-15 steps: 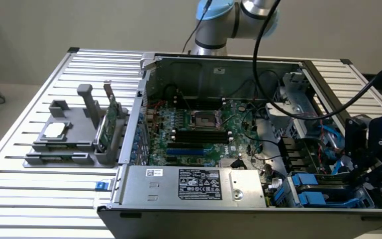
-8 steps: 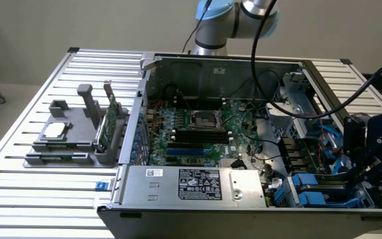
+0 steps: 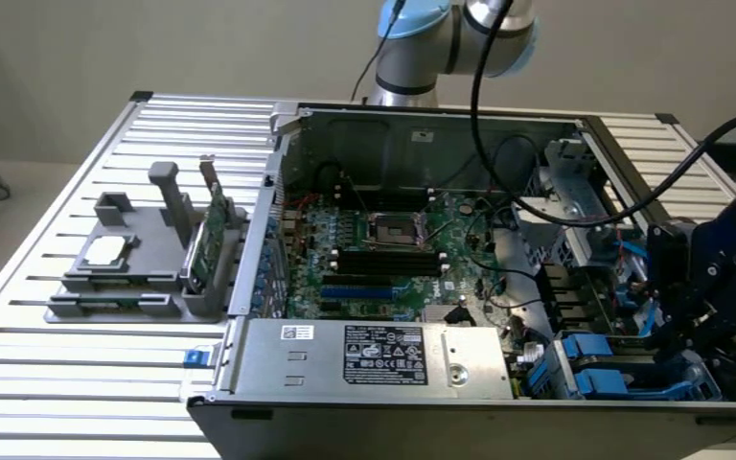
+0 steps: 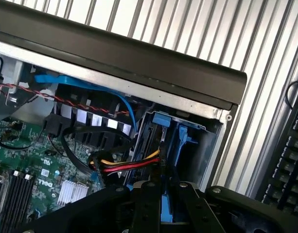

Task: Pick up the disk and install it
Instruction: 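Insert the first disk wire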

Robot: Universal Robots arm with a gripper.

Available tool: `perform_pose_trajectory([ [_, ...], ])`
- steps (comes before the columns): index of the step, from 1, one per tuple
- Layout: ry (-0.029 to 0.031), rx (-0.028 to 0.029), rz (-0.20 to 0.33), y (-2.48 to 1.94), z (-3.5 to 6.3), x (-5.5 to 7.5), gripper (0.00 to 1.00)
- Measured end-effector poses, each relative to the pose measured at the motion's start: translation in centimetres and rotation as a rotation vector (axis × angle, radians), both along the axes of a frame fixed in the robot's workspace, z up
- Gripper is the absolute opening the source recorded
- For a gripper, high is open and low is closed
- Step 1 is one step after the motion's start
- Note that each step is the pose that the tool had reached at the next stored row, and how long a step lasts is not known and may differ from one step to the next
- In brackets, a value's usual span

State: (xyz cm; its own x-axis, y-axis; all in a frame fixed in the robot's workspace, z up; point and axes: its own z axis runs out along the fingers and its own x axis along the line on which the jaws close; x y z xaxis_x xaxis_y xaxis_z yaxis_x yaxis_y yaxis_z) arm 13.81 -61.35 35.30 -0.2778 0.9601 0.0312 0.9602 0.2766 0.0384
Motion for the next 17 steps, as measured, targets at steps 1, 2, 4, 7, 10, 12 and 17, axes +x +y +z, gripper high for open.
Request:
perform_pose_trajectory([
  [1,-0.0025,0.0000,-0.002,0.01,-0.02,-0.2,0.16],
  [2,-0.0046,-0.0001,-0.005,0.03,-0.04,-0.3,0.16],
  [4,-0.0069,-0.0001,-0.013,0.05,-0.14,-0.7,0.16],
  [7,-0.0096,-0.0004,-0.029,0.07,-0.41,-1.0,0.16],
  [10,-0.0204,-0.0021,-0.031,0.44,-0.67,-1.4,0.16],
  [12,-0.0242,-0.0140,-0.031,1.16,-0.74,-1.5,0.16],
  [17,-0.0265,-0.0987,-0.030,2.26,-0.77,-1.5,0.16],
])
